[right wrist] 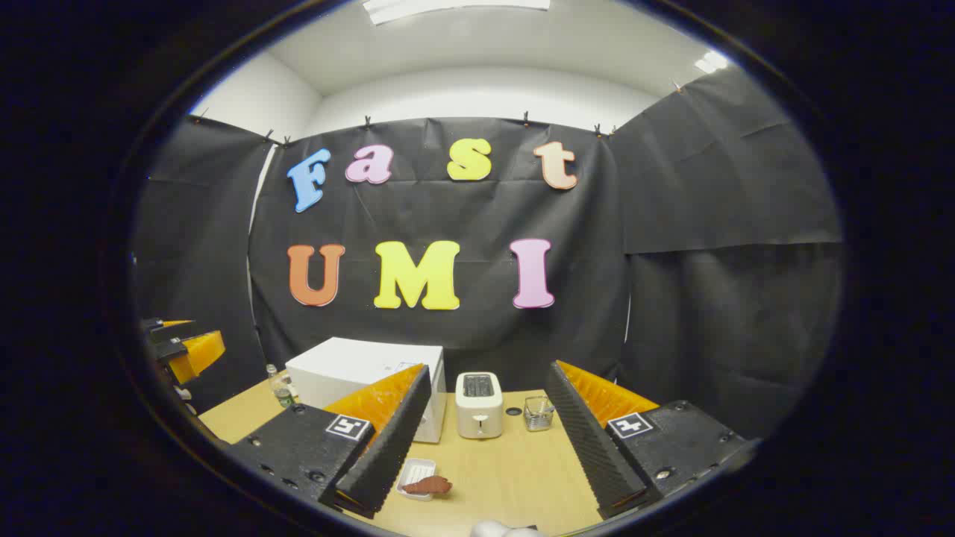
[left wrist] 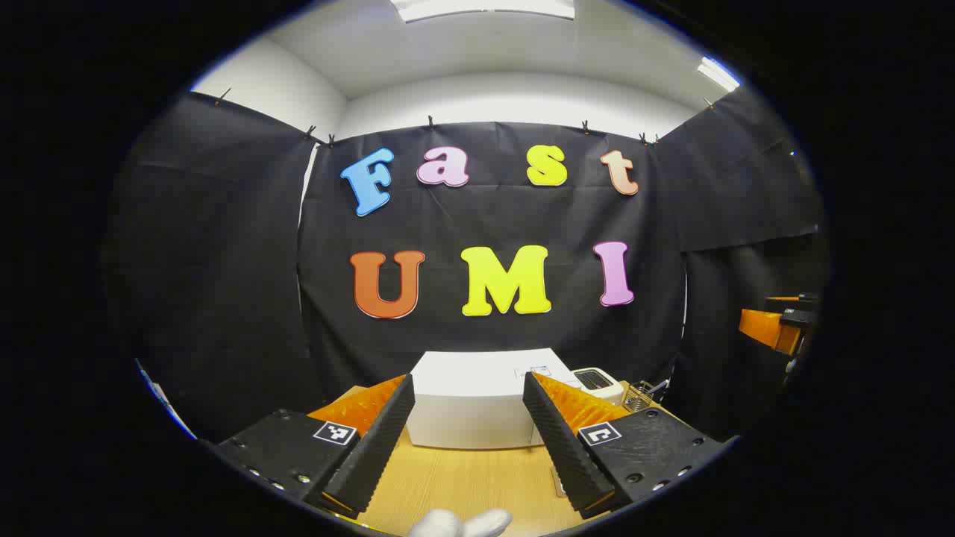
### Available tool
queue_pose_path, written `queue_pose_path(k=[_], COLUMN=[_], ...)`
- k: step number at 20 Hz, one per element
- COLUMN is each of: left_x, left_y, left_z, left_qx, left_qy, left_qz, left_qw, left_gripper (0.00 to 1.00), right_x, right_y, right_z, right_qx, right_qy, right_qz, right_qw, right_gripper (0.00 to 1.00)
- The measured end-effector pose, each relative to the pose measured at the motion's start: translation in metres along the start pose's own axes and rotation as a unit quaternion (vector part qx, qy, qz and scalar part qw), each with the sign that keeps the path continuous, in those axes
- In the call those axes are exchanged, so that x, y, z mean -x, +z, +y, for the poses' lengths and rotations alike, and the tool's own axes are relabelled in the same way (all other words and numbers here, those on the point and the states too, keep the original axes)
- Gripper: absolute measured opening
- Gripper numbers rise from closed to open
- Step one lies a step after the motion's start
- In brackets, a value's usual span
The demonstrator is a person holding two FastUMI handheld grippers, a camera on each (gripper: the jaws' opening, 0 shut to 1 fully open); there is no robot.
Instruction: Open the microwave oven with the left hand, put the food in, and close the microwave oven.
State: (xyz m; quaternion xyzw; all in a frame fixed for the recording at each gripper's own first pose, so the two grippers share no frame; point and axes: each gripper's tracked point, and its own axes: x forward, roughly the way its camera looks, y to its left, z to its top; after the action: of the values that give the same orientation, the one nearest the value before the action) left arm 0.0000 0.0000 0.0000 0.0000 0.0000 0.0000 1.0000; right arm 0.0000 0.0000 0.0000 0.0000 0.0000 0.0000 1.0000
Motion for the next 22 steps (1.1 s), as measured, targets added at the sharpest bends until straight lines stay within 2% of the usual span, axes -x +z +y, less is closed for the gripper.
queue_pose_path(k=[10, 11, 12, 13, 14, 15, 22], left_x=[-0.015, -0.018, -0.020, -0.024, -0.026, -0.032, -0.081], left_y=[-0.006, -0.008, -0.010, -0.016, -0.021, -0.026, -0.088], left_z=[-0.012, -0.014, -0.015, -0.014, -0.013, -0.012, -0.063], left_qx=[-0.006, -0.001, 0.002, 0.001, -0.002, -0.006, 0.022], left_qy=[-0.005, -0.007, -0.007, -0.006, -0.003, 0.002, -0.029], left_qz=[0.008, 0.009, 0.011, 0.014, 0.017, 0.021, 0.034], left_qw=[1.000, 1.000, 1.000, 1.000, 1.000, 1.000, 0.999], left_gripper=[0.92, 0.93, 0.93, 0.93, 0.93, 0.93, 0.92], right_x=[-0.009, -0.010, -0.011, -0.011, -0.011, -0.011, -0.016], right_y=[0.004, 0.004, 0.005, 0.006, 0.008, 0.009, 0.021], right_z=[-0.014, -0.015, -0.016, -0.018, -0.020, -0.020, -0.045], right_qx=[-0.006, -0.004, -0.001, 0.001, 0.001, 0.001, -0.010], right_qy=[-0.001, -0.001, -0.002, -0.004, -0.003, -0.003, -0.014], right_qz=[0.002, 0.003, 0.003, 0.004, 0.004, 0.004, 0.011], right_qw=[1.000, 1.000, 1.000, 1.000, 1.000, 1.000, 1.000], right_gripper=[1.00, 0.91, 1.00, 1.00, 0.90, 1.00, 1.00])
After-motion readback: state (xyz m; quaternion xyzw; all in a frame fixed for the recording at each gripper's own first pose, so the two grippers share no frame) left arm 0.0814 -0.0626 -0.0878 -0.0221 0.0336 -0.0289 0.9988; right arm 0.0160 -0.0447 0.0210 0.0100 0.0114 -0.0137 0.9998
